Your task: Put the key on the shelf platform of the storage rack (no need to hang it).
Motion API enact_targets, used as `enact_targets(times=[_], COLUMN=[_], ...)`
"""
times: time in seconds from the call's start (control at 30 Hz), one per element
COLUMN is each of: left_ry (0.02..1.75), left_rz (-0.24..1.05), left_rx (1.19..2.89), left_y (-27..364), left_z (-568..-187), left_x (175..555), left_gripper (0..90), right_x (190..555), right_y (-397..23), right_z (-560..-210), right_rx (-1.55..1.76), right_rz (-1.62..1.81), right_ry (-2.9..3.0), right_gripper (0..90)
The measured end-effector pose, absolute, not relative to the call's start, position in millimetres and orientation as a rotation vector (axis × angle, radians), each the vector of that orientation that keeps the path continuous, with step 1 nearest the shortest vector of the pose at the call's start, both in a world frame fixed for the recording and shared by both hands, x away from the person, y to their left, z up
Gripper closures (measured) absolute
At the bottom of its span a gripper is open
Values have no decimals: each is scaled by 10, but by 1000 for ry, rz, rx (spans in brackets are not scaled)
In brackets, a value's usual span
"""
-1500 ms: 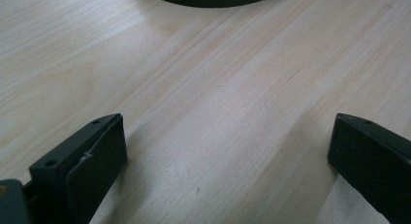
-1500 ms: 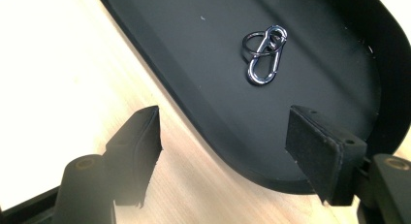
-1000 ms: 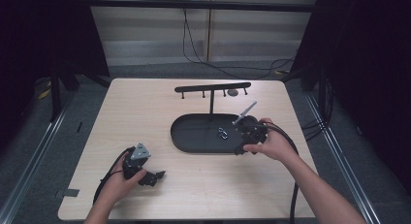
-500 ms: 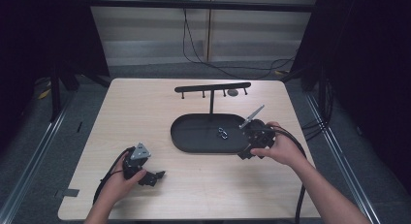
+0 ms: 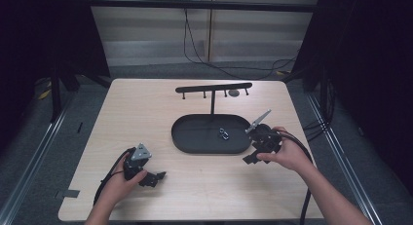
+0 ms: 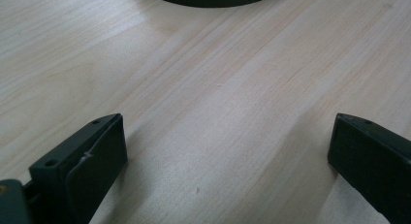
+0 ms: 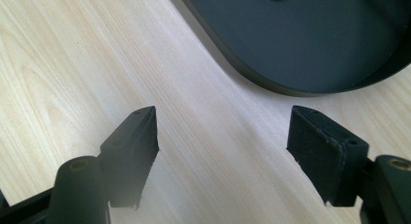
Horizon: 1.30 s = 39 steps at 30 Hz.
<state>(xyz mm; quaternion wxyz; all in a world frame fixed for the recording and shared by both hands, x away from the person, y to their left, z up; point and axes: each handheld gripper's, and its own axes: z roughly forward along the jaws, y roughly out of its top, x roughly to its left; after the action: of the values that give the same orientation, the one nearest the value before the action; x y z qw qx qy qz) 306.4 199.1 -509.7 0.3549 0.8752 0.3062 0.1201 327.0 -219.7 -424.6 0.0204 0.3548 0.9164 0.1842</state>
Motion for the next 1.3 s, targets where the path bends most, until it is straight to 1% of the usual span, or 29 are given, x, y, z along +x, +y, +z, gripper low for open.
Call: enact_targets(times=[1.3], left_ry=[791], left_rz=[310], left_rx=[2262], left_y=[1991], left_z=[-5097], left_x=[3064], left_gripper=[2], right_x=[3087], right_y=[-2520], right_z=[-4414], right_rx=[1169], right_rz=[592], right_ry=[2814], right_gripper=[266])
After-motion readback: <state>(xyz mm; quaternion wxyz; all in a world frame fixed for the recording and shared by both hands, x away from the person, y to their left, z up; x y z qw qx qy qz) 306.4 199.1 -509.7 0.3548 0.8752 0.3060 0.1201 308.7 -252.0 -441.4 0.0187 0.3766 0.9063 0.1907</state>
